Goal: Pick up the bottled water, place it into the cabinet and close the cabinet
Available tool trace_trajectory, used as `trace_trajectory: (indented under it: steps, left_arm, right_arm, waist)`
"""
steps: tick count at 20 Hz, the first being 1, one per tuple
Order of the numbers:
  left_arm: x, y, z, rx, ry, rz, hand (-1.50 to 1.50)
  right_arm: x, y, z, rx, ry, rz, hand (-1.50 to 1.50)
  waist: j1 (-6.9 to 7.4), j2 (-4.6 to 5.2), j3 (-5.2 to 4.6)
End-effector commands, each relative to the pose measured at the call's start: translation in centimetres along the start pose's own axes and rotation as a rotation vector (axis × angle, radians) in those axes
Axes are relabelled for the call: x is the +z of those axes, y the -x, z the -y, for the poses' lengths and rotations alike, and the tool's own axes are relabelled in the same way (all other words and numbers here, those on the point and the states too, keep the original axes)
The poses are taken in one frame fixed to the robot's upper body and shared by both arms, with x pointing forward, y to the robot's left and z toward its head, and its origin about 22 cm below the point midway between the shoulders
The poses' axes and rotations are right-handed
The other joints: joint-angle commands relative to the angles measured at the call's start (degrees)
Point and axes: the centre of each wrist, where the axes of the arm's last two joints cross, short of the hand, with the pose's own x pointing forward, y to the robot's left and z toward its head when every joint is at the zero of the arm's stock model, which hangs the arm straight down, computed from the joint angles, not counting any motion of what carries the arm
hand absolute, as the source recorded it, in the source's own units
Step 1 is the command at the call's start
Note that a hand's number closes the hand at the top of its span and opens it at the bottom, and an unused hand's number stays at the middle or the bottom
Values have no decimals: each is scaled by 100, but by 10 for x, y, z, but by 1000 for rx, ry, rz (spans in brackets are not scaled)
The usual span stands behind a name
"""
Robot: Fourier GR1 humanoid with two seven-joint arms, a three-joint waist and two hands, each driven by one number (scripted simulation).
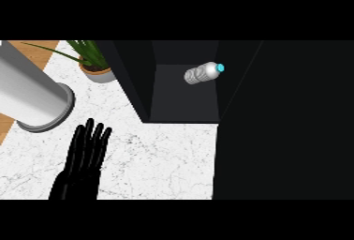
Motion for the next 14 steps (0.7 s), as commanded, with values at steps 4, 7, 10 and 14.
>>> trace_trajectory:
  steps: [4,7,10,14]
  left_arm:
    - [-1,-17,-25,2,-22,10,-150]
    - [9,-17,-33,-8,-23,-2,-150]
    - [20,-19,-33,11,-34,-6,-150]
    - [22,-25,-46,2,-41,0,-150]
  right_arm:
    - [-28,-48,-30,202,-85,78,150]
    - [-44,-40,-33,232,-131,76,150]
    - [-55,-41,-35,262,-124,69,150]
    - [-78,-36,-38,287,-144,57,150]
  waist:
    - [31,30,-15]
    - [81,3,-21]
    - [103,-12,-19]
    - [154,-7,-30]
